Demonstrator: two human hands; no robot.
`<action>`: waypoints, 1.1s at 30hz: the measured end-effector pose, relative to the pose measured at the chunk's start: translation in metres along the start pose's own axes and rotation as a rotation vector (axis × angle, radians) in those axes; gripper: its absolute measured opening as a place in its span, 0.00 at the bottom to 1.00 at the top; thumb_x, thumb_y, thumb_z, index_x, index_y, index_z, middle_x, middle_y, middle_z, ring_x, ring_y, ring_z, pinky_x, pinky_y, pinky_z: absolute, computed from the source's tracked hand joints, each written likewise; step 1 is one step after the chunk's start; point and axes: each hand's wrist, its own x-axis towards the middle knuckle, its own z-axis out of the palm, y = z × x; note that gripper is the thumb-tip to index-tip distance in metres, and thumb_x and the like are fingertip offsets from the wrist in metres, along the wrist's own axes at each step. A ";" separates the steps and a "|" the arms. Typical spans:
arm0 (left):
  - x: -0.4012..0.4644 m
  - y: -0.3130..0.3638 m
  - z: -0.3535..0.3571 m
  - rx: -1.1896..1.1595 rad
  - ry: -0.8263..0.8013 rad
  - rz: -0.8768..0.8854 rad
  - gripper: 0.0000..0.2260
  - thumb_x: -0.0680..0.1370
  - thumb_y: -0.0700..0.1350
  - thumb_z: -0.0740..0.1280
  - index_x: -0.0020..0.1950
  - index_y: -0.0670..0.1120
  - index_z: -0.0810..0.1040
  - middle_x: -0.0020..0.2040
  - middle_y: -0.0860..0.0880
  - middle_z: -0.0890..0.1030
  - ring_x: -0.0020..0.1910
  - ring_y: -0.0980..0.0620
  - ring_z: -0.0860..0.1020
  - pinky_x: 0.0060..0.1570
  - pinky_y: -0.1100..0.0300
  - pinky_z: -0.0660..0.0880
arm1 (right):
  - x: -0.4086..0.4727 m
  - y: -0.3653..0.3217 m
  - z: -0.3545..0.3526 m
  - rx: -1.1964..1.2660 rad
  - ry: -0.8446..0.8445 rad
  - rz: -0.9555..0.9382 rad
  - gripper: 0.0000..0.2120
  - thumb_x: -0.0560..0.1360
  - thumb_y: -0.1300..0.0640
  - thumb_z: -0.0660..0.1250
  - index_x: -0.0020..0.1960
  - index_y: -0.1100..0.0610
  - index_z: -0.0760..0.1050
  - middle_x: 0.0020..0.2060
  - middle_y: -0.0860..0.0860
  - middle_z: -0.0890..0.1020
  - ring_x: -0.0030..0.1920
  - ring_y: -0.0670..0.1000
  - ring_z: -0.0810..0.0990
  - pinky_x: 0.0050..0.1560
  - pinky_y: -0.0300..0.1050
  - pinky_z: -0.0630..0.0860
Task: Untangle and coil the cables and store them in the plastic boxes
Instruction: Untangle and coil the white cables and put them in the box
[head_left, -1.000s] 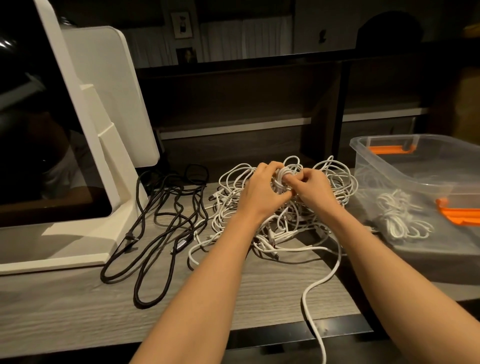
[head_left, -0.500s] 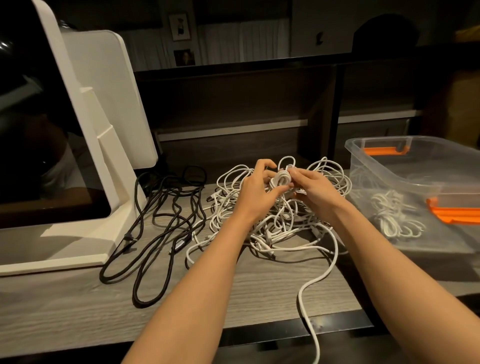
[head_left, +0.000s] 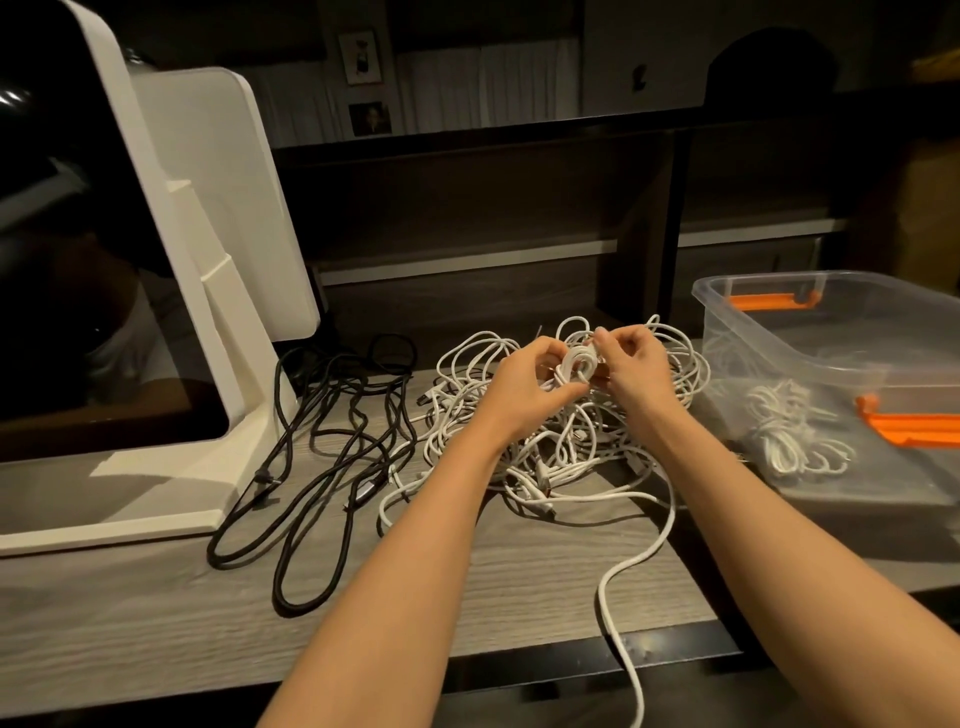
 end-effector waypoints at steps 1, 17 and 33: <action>0.000 0.000 0.000 0.006 -0.003 0.000 0.14 0.74 0.44 0.73 0.58 0.46 0.76 0.53 0.54 0.79 0.54 0.58 0.76 0.49 0.74 0.68 | 0.000 0.000 0.001 -0.020 0.030 -0.015 0.07 0.80 0.55 0.63 0.51 0.59 0.70 0.44 0.54 0.78 0.41 0.49 0.78 0.37 0.41 0.76; 0.004 0.018 -0.004 -0.002 0.098 0.004 0.13 0.72 0.45 0.75 0.53 0.46 0.77 0.50 0.51 0.81 0.52 0.56 0.78 0.52 0.64 0.75 | -0.010 -0.014 -0.009 -0.150 -0.239 -0.049 0.15 0.76 0.52 0.67 0.59 0.60 0.77 0.47 0.53 0.81 0.46 0.48 0.80 0.40 0.35 0.75; 0.018 0.107 -0.006 -0.242 0.099 -0.095 0.08 0.75 0.41 0.73 0.52 0.41 0.79 0.50 0.44 0.81 0.47 0.51 0.81 0.39 0.60 0.81 | -0.006 -0.092 -0.051 -0.085 -0.195 0.013 0.11 0.79 0.59 0.60 0.57 0.65 0.72 0.47 0.59 0.78 0.44 0.52 0.81 0.40 0.43 0.81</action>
